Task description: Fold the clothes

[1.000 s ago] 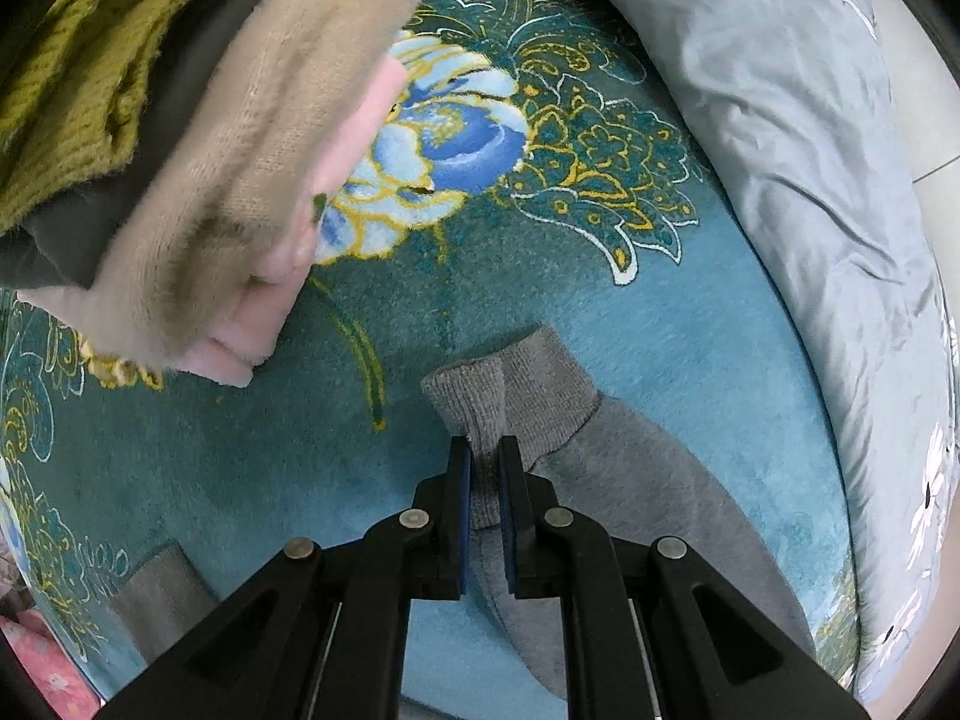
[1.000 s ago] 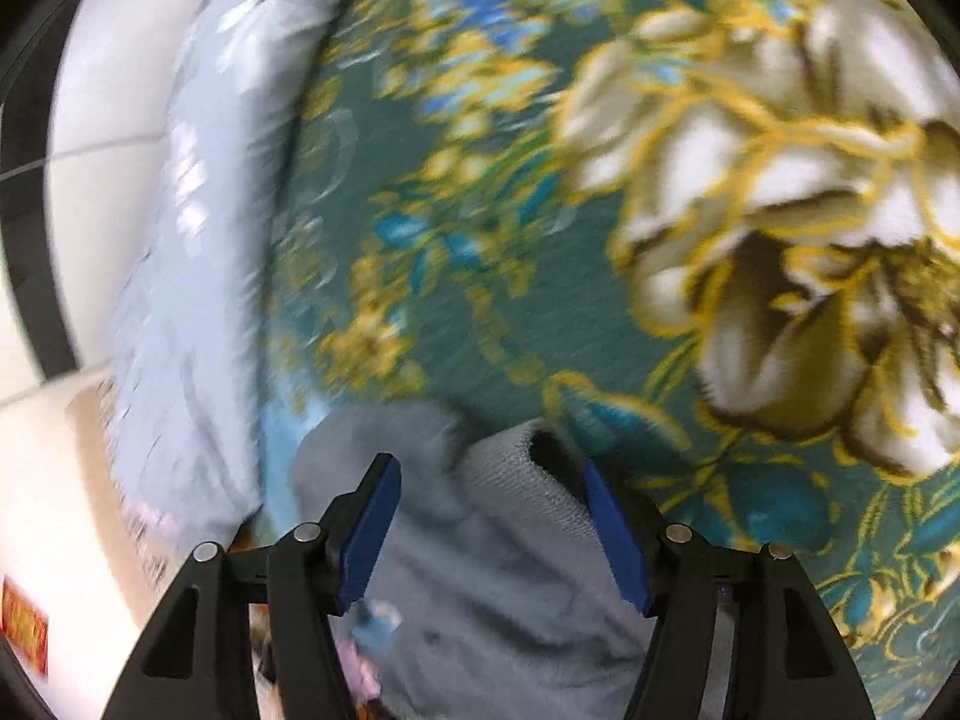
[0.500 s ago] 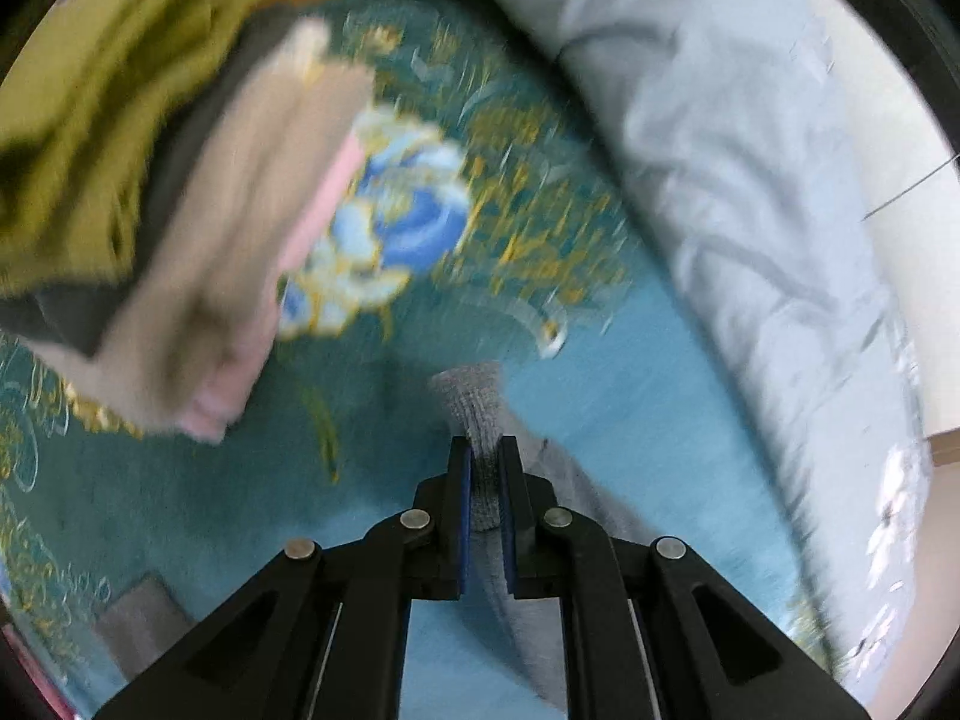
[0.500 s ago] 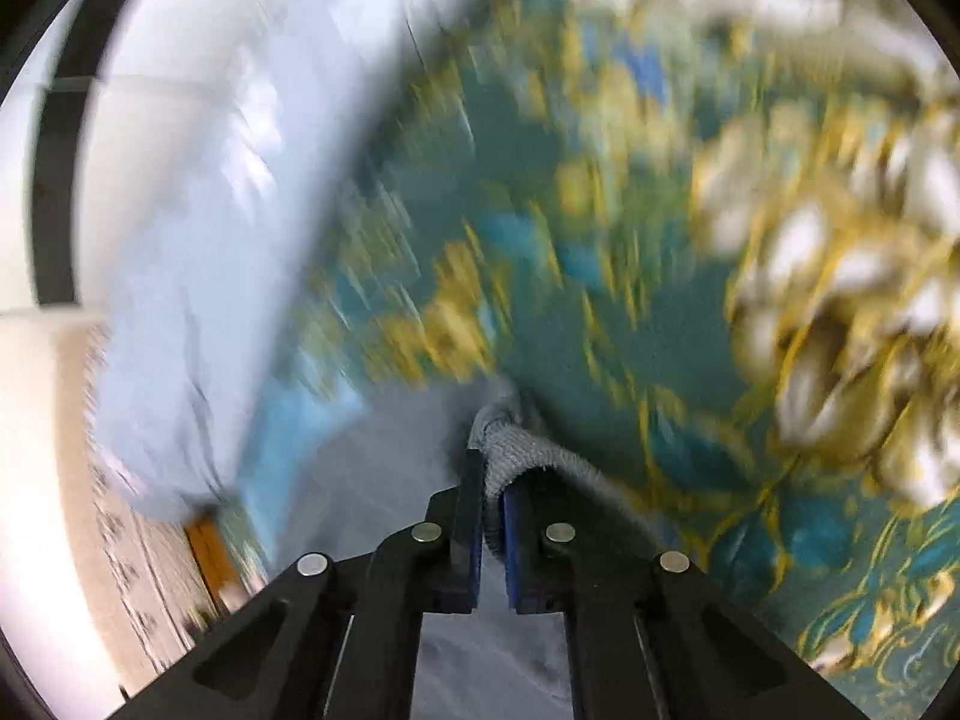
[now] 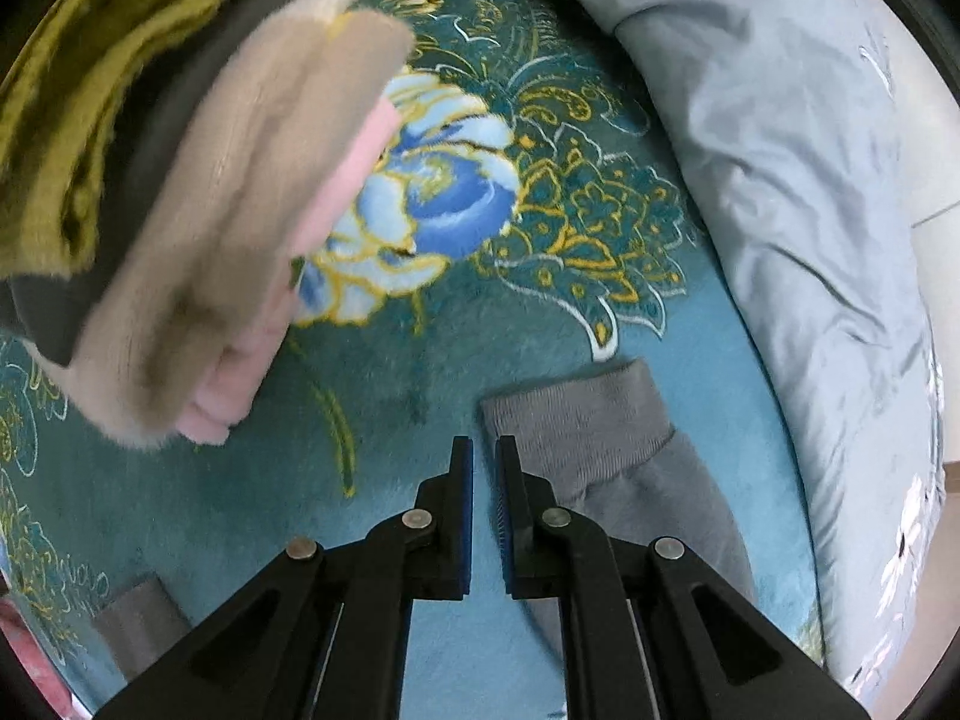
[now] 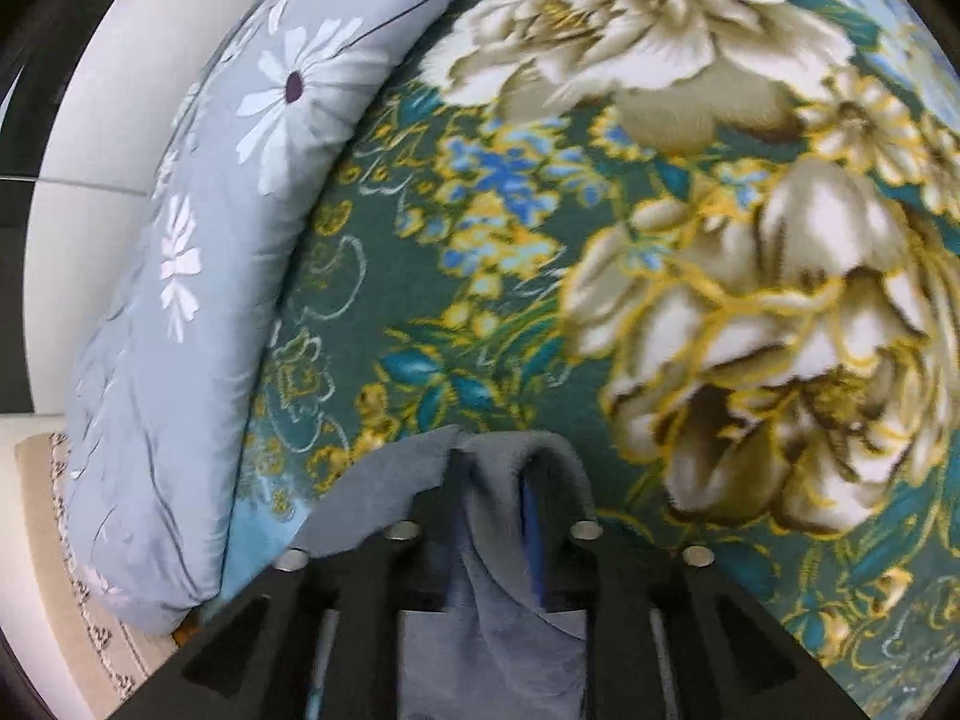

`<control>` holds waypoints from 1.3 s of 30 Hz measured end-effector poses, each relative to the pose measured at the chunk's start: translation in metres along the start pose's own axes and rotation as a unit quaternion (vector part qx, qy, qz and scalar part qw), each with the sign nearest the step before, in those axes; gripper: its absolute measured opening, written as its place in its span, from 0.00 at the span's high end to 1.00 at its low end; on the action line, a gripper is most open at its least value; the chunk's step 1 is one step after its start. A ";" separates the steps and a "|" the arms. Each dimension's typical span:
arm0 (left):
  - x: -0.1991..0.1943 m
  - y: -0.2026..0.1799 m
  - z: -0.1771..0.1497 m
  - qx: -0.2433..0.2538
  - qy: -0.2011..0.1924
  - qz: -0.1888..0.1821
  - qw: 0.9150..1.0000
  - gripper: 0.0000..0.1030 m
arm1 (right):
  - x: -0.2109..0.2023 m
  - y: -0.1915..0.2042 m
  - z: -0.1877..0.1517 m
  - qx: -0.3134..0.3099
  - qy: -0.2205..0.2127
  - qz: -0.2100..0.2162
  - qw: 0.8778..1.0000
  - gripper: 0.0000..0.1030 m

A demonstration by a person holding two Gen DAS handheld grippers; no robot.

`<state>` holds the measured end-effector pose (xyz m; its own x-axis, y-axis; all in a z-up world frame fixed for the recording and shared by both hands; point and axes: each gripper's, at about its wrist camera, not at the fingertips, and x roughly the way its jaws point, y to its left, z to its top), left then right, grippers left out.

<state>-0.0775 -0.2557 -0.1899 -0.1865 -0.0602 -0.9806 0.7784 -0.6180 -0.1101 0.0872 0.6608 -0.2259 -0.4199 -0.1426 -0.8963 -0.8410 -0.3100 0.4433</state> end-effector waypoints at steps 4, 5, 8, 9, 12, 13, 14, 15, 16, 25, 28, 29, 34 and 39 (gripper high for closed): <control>-0.005 0.017 -0.014 -0.016 0.020 -0.017 1.000 0.93 | -0.020 -0.005 -0.003 0.009 -0.018 -0.004 1.000 0.51; -0.007 0.022 -0.018 -0.026 0.024 -0.020 0.999 0.92 | -0.025 -0.007 -0.005 0.014 -0.021 -0.006 1.000 0.51; -0.017 0.037 -0.038 -0.049 0.039 -0.037 0.997 0.86 | -0.036 -0.011 -0.020 0.023 -0.017 -0.006 1.000 0.50; -0.020 0.042 -0.045 -0.055 0.043 -0.042 0.997 0.84 | -0.039 -0.012 -0.027 0.024 -0.013 -0.007 1.000 0.50; -0.033 0.058 -0.066 -0.068 0.054 -0.063 0.994 0.77 | -0.049 -0.016 -0.053 0.025 0.002 -0.011 1.000 0.49; -0.037 0.065 -0.073 -0.075 0.059 -0.070 0.993 0.76 | -0.051 -0.018 -0.064 0.024 0.009 -0.013 1.000 0.48; -0.042 0.073 -0.077 -0.080 0.060 -0.075 0.992 0.74 | -0.054 -0.020 -0.074 0.023 0.015 -0.015 1.000 0.47; -0.047 0.082 -0.080 -0.085 0.061 -0.079 0.991 0.72 | -0.056 -0.022 -0.083 0.026 0.020 -0.016 0.999 0.47; -0.052 0.091 -0.084 -0.090 0.062 -0.083 0.990 0.71 | -0.059 -0.025 -0.091 0.029 0.024 -0.018 0.999 0.46; -0.083 0.192 -0.107 -0.143 0.060 -0.062 0.986 0.61 | -0.070 -0.060 -0.156 0.048 0.053 -0.041 0.997 0.43; -0.079 0.216 -0.119 -0.144 0.072 -0.042 0.986 0.56 | -0.066 -0.085 -0.175 0.068 0.061 -0.054 0.994 0.43; -0.077 0.222 -0.123 -0.144 0.075 -0.036 0.986 0.55 | -0.064 -0.093 -0.181 0.078 0.063 -0.056 0.993 0.43; -0.060 0.242 -0.146 -0.135 0.095 -0.010 0.986 0.48 | -0.053 -0.126 -0.201 0.106 0.067 -0.060 0.990 0.43; -0.039 0.242 -0.160 -0.115 0.106 0.002 0.988 0.48 | -0.037 -0.147 -0.213 0.126 0.068 -0.052 0.988 0.43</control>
<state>0.2143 -0.2773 -0.2044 -0.0725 0.1180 -0.9904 0.8986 -0.4231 -0.1162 0.2989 0.5113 -0.2601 -0.2906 -0.2527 -0.9229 -0.9429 -0.0885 0.3211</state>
